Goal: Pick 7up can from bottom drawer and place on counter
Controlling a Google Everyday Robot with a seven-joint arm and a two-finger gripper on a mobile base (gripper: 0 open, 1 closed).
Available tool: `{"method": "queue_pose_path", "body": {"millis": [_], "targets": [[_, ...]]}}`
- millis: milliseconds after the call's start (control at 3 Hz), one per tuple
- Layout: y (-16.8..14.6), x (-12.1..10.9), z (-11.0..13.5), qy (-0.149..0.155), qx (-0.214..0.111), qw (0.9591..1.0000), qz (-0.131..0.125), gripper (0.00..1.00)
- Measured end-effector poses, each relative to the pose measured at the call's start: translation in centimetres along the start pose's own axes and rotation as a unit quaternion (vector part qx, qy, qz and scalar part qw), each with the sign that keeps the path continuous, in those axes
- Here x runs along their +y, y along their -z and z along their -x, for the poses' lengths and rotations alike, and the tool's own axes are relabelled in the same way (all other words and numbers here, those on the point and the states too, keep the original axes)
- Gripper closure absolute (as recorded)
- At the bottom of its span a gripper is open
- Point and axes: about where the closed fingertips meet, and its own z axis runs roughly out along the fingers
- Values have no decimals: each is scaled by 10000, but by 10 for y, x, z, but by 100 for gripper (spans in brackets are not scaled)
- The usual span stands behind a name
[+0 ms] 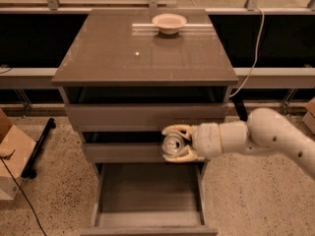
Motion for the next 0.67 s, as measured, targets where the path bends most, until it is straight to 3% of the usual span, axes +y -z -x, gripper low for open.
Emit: {"method": "queue_pose_path", "body": {"millis": [333, 667], "targets": [[18, -26, 48, 497, 209, 9985, 65, 100], [37, -53, 98, 901, 285, 9955, -82, 100]]}}
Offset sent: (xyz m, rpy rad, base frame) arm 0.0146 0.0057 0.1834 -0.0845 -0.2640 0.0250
